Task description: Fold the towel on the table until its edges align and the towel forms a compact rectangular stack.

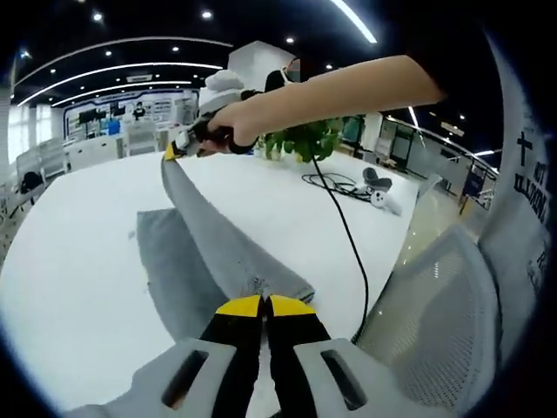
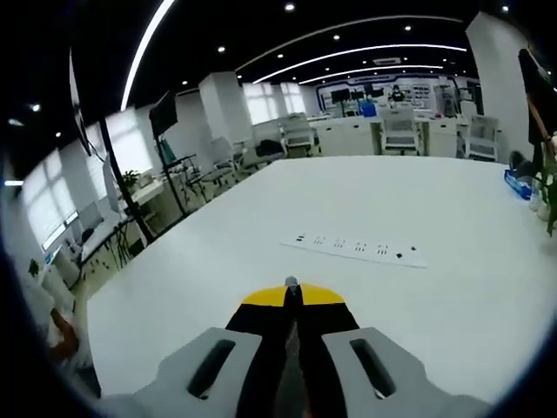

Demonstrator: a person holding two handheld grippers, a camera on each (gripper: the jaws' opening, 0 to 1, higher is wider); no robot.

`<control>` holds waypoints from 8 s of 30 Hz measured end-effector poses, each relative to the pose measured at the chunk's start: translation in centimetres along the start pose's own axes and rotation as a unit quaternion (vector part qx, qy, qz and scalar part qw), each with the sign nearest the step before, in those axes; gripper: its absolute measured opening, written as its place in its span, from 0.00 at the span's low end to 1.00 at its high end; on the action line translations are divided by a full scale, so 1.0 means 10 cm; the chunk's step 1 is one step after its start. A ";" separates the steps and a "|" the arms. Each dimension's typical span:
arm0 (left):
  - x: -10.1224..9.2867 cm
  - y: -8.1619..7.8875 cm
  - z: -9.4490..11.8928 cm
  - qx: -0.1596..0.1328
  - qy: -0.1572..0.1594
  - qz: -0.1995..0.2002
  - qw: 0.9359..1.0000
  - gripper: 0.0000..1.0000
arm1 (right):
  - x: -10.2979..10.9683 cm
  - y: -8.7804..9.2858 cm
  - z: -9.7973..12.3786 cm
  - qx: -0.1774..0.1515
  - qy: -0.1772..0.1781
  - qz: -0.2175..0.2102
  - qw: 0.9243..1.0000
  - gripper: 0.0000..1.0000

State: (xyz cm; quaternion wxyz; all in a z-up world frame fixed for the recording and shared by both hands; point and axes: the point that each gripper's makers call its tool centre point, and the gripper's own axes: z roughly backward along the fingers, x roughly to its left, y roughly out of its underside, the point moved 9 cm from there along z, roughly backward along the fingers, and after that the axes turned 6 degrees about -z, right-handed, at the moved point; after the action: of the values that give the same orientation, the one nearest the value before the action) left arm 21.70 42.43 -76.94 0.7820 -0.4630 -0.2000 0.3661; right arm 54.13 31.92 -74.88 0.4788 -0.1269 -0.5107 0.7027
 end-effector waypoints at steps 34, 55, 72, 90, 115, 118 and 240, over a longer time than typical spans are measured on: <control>0.34 0.63 -0.02 0.109 -0.007 0.164 0.980 0.02 | 0.23 0.49 -0.70 0.055 -0.020 0.087 0.994 0.03; 0.36 0.61 -0.04 0.108 -0.022 0.154 0.982 0.40 | 0.06 0.48 -0.55 0.070 -0.007 0.104 0.992 0.22; 0.54 0.66 -0.19 0.127 -0.053 0.156 0.978 0.36 | -0.48 0.57 -0.25 0.080 0.046 0.075 0.993 0.25; 0.50 0.62 -0.32 0.157 -0.038 0.114 0.980 0.22 | -0.90 0.80 -0.14 0.085 0.089 0.022 0.992 0.23; 0.27 0.48 -0.63 0.181 0.043 0.052 0.981 0.13 | -1.31 0.94 0.30 0.065 0.125 -0.002 0.990 0.18; 0.26 0.48 -0.63 0.181 0.045 0.043 0.982 0.13 | -1.33 0.94 0.31 0.063 0.135 -0.003 0.989 0.20; 0.19 0.54 -0.60 0.138 0.024 -0.024 0.990 0.16 | 0.40 2.36 2.04 0.237 -0.147 0.400 0.873 0.11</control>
State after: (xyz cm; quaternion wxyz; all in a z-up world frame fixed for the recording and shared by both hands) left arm 24.79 42.03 -84.69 0.8514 -0.3545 -0.1399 0.3604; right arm 25.67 22.50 -84.37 0.0918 -0.0984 -0.2993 0.9446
